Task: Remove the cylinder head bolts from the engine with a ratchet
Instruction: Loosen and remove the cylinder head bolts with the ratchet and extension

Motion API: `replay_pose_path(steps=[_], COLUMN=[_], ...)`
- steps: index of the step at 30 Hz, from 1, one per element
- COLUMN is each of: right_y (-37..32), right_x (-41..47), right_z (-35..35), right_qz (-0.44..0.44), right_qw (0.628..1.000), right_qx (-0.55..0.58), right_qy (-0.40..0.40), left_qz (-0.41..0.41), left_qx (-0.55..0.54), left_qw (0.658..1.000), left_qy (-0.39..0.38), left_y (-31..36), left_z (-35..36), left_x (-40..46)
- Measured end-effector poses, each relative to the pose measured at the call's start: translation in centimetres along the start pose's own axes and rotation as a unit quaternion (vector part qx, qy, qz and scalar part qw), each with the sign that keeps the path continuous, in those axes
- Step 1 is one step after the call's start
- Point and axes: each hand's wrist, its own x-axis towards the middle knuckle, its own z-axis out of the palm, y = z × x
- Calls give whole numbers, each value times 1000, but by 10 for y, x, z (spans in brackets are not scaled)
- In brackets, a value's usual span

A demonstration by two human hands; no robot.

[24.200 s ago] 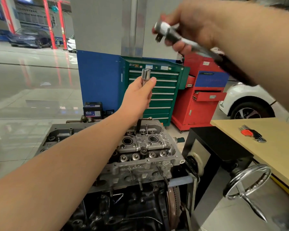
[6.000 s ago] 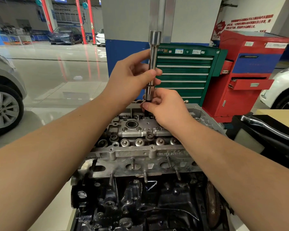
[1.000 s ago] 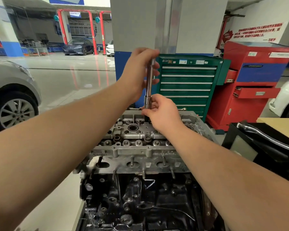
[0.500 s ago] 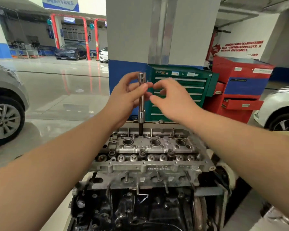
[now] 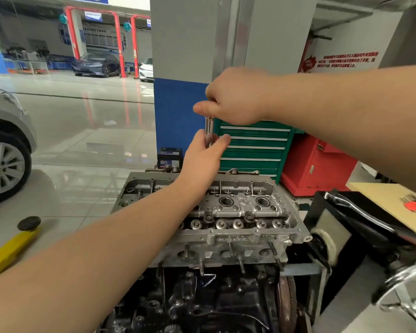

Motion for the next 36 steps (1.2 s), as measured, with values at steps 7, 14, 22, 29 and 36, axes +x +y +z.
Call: replay_pose_path(steps=[7, 14, 22, 29, 36], right_y=[4, 5, 1, -8, -8], right_x=[1, -4, -7, -1, 0], right_z=[-21, -8, -24, -4, -3], right_qz=[-79, 2, -68, 33, 39], right_qw=[985, 999, 982, 998, 991], right_qx=[133, -7, 141, 14, 122], right_qy=[-83, -39, -104, -44, -36], left_qz=[10, 1, 22, 25, 13], left_qx=[-21, 24, -30, 48, 38], left_qw=[1000, 996, 991, 998, 999], left_qy=[-2, -81, -130, -33, -27], left_y=[7, 14, 14, 16, 19], left_z=[3, -9, -23, -23, 3], left_x=[11, 18, 17, 13, -3])
